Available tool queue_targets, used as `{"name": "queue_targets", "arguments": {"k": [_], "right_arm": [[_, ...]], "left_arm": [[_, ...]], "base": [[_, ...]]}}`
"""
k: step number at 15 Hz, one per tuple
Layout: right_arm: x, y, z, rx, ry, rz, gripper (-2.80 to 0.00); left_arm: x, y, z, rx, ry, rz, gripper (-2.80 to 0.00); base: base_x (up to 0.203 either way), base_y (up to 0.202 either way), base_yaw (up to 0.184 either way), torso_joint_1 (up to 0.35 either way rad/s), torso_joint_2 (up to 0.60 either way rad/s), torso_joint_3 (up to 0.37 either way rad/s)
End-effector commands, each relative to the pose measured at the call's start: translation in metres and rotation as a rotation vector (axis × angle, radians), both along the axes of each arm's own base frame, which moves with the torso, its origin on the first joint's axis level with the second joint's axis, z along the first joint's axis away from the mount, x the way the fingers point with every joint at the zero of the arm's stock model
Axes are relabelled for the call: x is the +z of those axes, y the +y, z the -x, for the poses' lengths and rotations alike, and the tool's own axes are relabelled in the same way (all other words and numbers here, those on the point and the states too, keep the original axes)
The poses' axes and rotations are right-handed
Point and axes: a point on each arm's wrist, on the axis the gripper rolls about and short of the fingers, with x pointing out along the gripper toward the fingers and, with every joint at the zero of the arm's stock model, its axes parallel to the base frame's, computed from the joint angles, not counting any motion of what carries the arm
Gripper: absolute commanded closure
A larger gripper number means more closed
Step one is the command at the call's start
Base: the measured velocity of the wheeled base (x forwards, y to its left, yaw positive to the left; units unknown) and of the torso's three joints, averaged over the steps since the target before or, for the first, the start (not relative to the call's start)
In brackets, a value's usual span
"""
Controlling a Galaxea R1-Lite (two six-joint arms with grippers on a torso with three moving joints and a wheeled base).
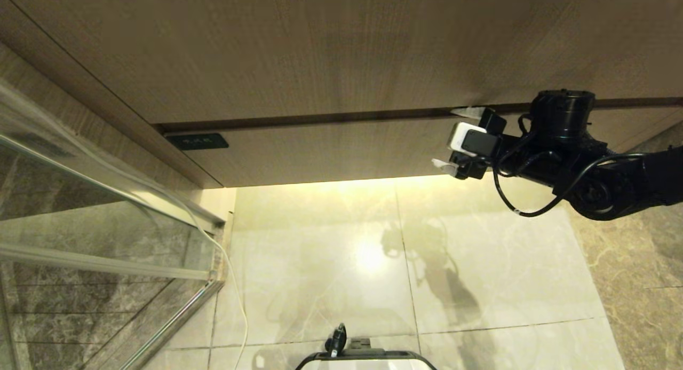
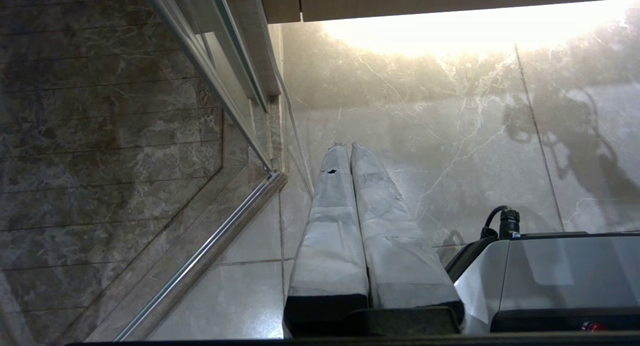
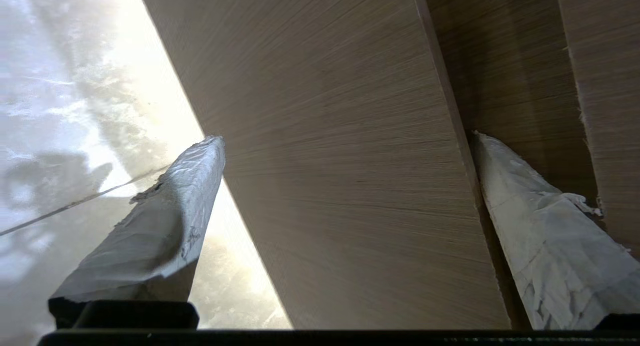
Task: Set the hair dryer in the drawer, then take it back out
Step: Pull open the drawer
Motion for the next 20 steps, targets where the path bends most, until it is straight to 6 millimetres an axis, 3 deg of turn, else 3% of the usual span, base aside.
{"name": "queue_targets", "arguments": {"k": [1, 13, 16, 20], "right_arm": [[-0.011, -0.003, 0.005, -0.005, 0.137, 0.028, -2.8], [-0.012, -0.02, 0.06, -0.052, 0.39, 0.02, -2.8], [-0.005, -0.032, 0.088, -0.067, 0.519, 0.042, -2.8], [-0.001, -0.063, 0.148, -0.14, 0.719, 0.043, -2.8]], "left_arm": [[0.0, 0.0, 0.0, 0.0, 0.0, 0.0, 0.0], [0.0, 0.0, 0.0, 0.0, 0.001, 0.001, 0.0], [0.0, 0.0, 0.0, 0.0, 0.0, 0.001, 0.0], [0.0, 0.0, 0.0, 0.0, 0.001, 0.001, 0.0]], "base": [[0.0, 0.0, 0.0, 0.0, 0.0, 0.0], [0.0, 0.0, 0.0, 0.0, 0.0, 0.0], [0.0, 0.0, 0.0, 0.0, 0.0, 0.0], [0.0, 0.0, 0.0, 0.0, 0.0, 0.0]]}}
